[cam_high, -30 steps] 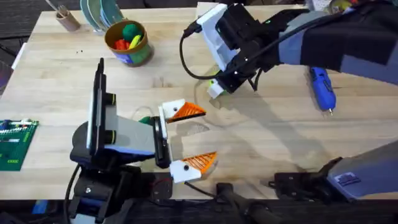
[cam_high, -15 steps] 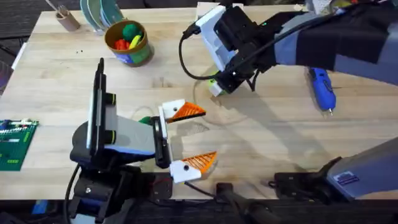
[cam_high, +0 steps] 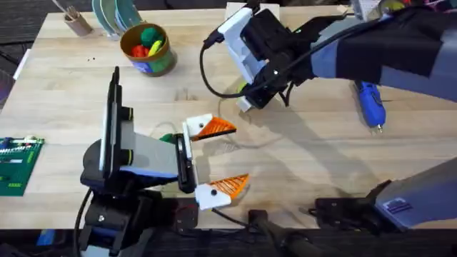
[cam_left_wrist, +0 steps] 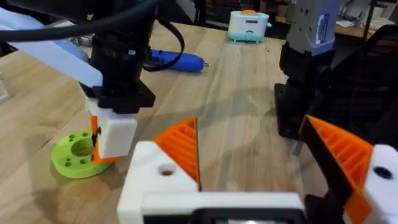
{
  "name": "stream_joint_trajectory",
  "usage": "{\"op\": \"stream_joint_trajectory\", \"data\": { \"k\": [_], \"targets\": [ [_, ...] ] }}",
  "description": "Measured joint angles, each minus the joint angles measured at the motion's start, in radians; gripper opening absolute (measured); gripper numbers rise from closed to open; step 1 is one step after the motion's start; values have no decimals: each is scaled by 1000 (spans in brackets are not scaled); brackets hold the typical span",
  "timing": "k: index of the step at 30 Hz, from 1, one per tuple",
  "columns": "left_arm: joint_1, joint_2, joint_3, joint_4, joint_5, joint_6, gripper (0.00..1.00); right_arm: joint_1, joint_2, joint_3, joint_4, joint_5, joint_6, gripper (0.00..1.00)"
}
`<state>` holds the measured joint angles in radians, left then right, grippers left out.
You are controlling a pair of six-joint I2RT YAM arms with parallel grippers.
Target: Pick up the gripper from the table and insert it into the empty holder that is missing its gripper. Then pick up a screw, insert it into the mounting hole, and use the screwdriver to tighten it. Finally, clean up the table by picking up the vegetable and placing it into the bucket.
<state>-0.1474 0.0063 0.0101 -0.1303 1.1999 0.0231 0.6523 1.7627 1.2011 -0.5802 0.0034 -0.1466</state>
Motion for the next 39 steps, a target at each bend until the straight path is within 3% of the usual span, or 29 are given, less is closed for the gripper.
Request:
{"op": "stream_joint_trajectory", "data": {
  "k": [27,36,39],
  "targets": [
    [0,0,0,0,0,0,993,33,17,0,30,23,-49,339],
    [0,0,0,0,0,0,993,32,22,0,35,43,-60,220],
    [0,0,0,0,0,0,993,32,22,0,37,52,-64,126]
  ]
}}
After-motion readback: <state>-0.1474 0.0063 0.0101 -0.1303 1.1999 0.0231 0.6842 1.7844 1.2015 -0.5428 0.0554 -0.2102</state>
